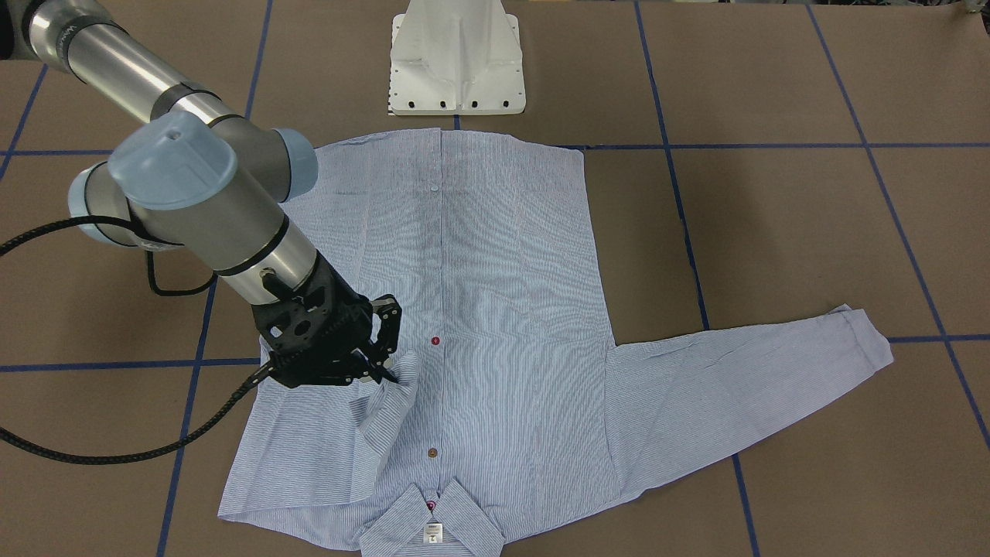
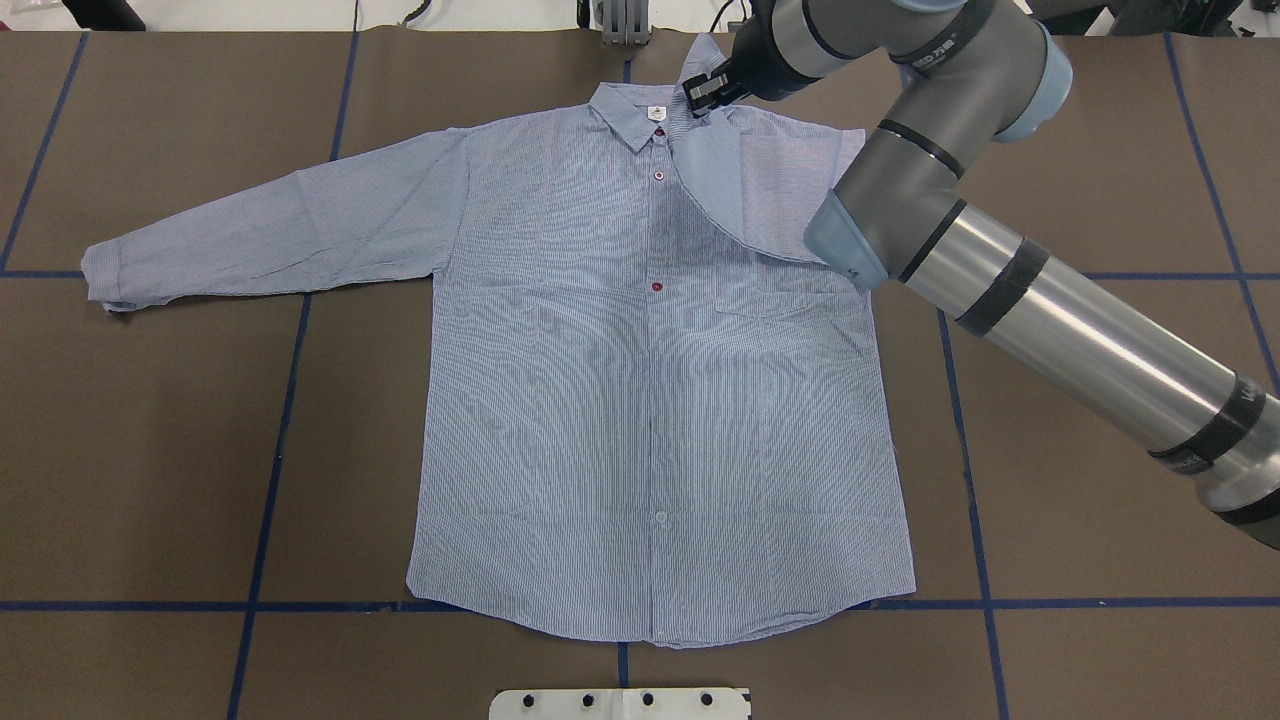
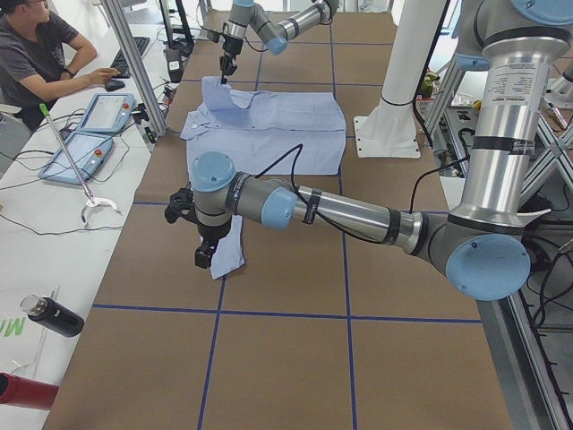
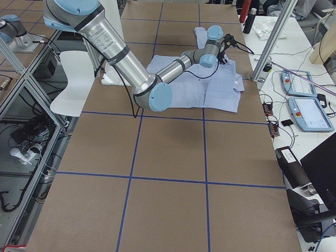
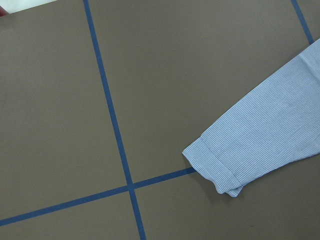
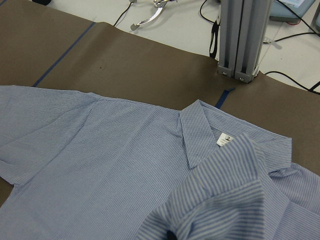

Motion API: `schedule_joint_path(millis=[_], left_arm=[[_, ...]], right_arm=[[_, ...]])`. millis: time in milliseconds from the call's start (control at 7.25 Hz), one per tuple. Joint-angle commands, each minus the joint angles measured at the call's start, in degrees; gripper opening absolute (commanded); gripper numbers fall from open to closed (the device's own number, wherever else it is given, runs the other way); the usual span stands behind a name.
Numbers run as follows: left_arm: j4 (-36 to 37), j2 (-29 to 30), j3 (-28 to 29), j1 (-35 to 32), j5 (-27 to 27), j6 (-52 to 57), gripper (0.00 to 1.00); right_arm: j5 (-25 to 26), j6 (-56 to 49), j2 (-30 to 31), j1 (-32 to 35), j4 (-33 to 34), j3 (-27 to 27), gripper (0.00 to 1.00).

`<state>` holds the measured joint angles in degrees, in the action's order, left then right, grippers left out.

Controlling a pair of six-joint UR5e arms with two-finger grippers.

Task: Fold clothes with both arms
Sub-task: 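Lay the sleeve across the chest near the collar with the right gripper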

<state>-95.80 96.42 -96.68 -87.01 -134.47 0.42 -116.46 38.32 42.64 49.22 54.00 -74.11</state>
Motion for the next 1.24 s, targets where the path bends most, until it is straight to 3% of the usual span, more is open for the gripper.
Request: schedule_joint_path(millis=[0, 276, 414, 552, 827, 1103], left_arm=[[0.0, 0.3, 0.0, 0.0, 0.0, -0.1, 1.0], [0.0, 0.3, 0.1, 0.0, 0.0, -1.1, 1.0], [0.0, 0.2, 0.1, 0.0, 0.0, -1.0, 1.0], [0.0, 0.2, 0.1, 0.0, 0.0, -1.1, 1.0], [-0.1, 0.2, 0.1, 0.0, 0.0, -1.1, 1.0], [0.0, 0.2, 0.0, 0.0, -0.1, -1.2, 1.0]], right_arm=[[3.6, 0.1, -4.1, -3.9, 0.0, 6.5, 0.0], [8.2, 0.1, -10.1, -7.5, -0.1, 14.8, 0.0], [10.5, 0.3, -10.7, -8.8, -0.1, 15.7, 0.51], [16.2, 3.5, -12.9, -11.2, 0.1, 16.4, 1.0], [26.5, 4.1, -17.6, -15.8, 5.3, 18.2, 1.0], [26.3, 4.1, -16.6, -15.7, 5.1, 18.0, 1.0]])
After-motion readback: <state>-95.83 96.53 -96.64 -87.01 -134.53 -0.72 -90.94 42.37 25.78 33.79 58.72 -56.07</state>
